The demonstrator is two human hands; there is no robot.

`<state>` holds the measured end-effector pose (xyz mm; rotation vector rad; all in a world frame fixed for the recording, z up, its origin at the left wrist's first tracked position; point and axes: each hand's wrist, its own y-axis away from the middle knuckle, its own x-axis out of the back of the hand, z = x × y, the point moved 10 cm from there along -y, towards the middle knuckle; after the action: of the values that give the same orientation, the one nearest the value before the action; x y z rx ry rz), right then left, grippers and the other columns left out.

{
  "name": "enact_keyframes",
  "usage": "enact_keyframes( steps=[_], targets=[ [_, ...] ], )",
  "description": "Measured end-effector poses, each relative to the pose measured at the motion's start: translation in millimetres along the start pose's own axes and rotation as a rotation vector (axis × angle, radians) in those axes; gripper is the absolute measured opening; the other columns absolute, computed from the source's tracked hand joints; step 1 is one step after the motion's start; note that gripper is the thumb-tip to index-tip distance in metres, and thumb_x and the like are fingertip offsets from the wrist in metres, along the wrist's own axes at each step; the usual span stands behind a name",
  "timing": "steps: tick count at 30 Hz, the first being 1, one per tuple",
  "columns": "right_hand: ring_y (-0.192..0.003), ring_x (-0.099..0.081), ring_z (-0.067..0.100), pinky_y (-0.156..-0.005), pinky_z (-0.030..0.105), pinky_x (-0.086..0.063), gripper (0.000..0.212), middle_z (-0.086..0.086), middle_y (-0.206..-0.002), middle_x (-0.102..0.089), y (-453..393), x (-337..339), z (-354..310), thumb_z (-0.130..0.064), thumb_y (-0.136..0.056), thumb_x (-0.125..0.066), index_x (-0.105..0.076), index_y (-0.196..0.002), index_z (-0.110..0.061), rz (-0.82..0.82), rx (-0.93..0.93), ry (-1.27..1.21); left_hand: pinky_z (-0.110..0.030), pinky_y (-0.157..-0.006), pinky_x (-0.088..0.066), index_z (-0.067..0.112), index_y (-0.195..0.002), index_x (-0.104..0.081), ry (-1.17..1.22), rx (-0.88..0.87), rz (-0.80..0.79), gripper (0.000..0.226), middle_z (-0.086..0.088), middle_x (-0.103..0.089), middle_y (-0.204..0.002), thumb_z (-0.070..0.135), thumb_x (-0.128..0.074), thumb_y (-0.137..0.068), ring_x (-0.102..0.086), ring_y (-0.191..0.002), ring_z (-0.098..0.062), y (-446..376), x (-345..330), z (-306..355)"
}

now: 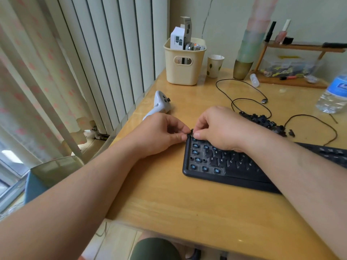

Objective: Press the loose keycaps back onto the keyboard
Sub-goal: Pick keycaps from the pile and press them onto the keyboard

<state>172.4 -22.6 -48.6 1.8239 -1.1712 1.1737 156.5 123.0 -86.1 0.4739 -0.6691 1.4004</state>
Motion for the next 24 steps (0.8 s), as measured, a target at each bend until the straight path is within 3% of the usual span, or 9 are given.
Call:
enact_keyframes(
  steps=[7,14,19,24],
  targets=[
    [-0.078,-0.054,0.005,-0.062,0.024,-0.039,0.006,-0.010,-0.091,-0.064,5.1,-0.9,-8.7,-0.033,-0.092,-0.077,-0.075,-0.089,-0.029,0.064,0.013,0.103,-0.011,-0.080,-0.047,0.040,-0.104,-0.078,-0.004,-0.004,-0.010,0.012,0.020,-0.075,-0.094,0.037,-0.076,-0.092,-0.064,-0.090,0.008,0.0,-0.6,2.0],
    [-0.083,-0.064,0.022,-0.070,0.032,-0.056,0.015,-0.003,-0.084,-0.064,7.9,-1.0,-20.9,-0.024,-0.089,-0.077,-0.069,-0.077,-0.027,0.104,0.003,0.200,-0.020,-0.088,-0.053,0.041,-0.099,-0.079,0.010,-0.015,-0.009,0.009,0.019,-0.076,-0.095,0.035,-0.077,-0.092,-0.066,-0.092,0.006,0.7,-1.3,2.8],
    [-0.086,-0.062,0.024,-0.069,0.034,-0.055,0.007,0.002,-0.092,-0.062,7.4,-5.7,-31.2,-0.023,-0.092,-0.074,-0.070,-0.087,-0.025,0.079,0.056,0.320,-0.023,-0.090,-0.054,0.043,-0.094,-0.078,0.010,-0.012,-0.007,0.009,0.020,-0.076,-0.095,0.034,-0.077,-0.092,-0.066,-0.092,0.004,0.9,-1.0,3.1],
    [-0.089,-0.062,0.015,-0.077,0.032,-0.053,0.007,-0.008,-0.095,-0.067,10.4,-3.0,-13.4,-0.034,-0.095,-0.072,-0.077,-0.089,-0.031,0.037,0.055,0.127,-0.015,-0.079,-0.049,0.040,-0.098,-0.079,0.000,-0.006,0.008,0.008,0.021,-0.074,-0.091,0.036,-0.078,-0.092,-0.064,-0.086,0.009,0.6,-0.1,2.7]
  ],
)
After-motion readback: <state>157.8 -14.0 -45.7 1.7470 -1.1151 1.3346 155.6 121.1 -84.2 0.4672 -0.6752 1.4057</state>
